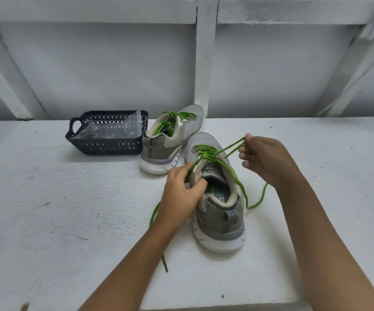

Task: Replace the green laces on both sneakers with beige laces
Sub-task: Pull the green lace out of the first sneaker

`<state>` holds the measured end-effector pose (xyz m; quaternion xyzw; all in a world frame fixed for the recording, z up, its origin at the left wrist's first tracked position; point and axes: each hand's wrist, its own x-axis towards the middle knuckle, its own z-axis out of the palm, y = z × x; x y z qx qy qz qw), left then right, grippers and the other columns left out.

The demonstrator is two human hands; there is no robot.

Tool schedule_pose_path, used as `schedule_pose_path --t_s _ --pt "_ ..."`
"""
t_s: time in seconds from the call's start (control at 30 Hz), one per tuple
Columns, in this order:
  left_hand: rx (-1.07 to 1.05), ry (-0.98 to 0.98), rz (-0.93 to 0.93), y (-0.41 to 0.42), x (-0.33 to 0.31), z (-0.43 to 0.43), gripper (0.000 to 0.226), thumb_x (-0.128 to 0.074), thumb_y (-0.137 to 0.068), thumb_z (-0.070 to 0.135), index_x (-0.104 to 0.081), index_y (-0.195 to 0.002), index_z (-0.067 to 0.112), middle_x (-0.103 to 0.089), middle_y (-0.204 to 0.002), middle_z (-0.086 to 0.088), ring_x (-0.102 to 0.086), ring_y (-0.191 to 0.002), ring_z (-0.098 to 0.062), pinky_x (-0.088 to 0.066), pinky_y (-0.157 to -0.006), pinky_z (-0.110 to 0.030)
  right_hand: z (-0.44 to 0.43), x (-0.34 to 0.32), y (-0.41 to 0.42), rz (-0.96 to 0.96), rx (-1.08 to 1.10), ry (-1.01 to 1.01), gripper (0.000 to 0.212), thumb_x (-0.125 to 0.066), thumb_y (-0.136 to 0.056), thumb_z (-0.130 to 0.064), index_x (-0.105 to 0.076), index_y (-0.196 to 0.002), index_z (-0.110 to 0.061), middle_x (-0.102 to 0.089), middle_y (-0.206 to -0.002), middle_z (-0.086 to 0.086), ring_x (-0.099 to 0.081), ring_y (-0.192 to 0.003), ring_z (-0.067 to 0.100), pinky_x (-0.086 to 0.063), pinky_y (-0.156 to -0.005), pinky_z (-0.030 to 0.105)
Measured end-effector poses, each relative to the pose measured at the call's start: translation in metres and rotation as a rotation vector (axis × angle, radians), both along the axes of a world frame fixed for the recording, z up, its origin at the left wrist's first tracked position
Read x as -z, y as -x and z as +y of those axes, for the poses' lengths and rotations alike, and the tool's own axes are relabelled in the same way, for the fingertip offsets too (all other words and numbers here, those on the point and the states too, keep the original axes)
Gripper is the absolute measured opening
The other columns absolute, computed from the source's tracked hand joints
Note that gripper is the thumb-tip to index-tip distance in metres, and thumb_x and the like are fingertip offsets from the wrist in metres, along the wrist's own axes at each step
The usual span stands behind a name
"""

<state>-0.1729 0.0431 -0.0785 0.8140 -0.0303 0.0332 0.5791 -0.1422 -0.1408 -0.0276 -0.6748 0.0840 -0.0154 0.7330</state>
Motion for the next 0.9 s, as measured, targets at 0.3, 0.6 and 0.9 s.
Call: schedule_pose_path --t_s 0.3,0.6,0.9 --pt "0.006 -0.001 -0.012 -0.001 0.003 0.001 0.045 -0.058 -0.087 0.018 -0.053 -0.131 0.025 -0.046 -0.125 0.006 -0.047 -0.092 0.018 -0.03 -0.072 0.007 0.01 0.006 0.008 -0.015 -0.182 0.224 0.017 -0.054 -0.094 -0.014 -0.06 -0.079 -0.007 -0.058 -0.07 0.003 -0.054 -0.061 0.012 -0.046 -0.052 0.018" --pt "-0.012 -0.001 -0.011 -0.001 0.003 0.0 0.043 -0.058 -0.086 0.017 -0.054 -0.128 0.026 -0.045 -0.115 0.007 -0.043 -0.086 0.028 -0.028 -0.07 0.009 0.007 0.005 0.0 0.074 0.004 0.016 0.029 -0.052 -0.095 -0.034 -0.063 -0.088 -0.008 -0.054 -0.065 0.0 -0.049 -0.056 0.011 -0.04 -0.053 0.023" --pt "-0.005 0.0 0.011 -0.001 0.004 0.0 0.044 -0.058 -0.087 0.019 -0.051 -0.13 0.027 -0.043 -0.119 0.01 -0.041 -0.088 0.027 -0.029 -0.069 0.008 0.003 0.007 0.003 -0.055 0.077 0.027 0.023 -0.046 -0.099 -0.014 -0.056 -0.079 -0.01 -0.06 -0.071 0.004 -0.058 -0.062 0.012 -0.051 -0.052 0.02"
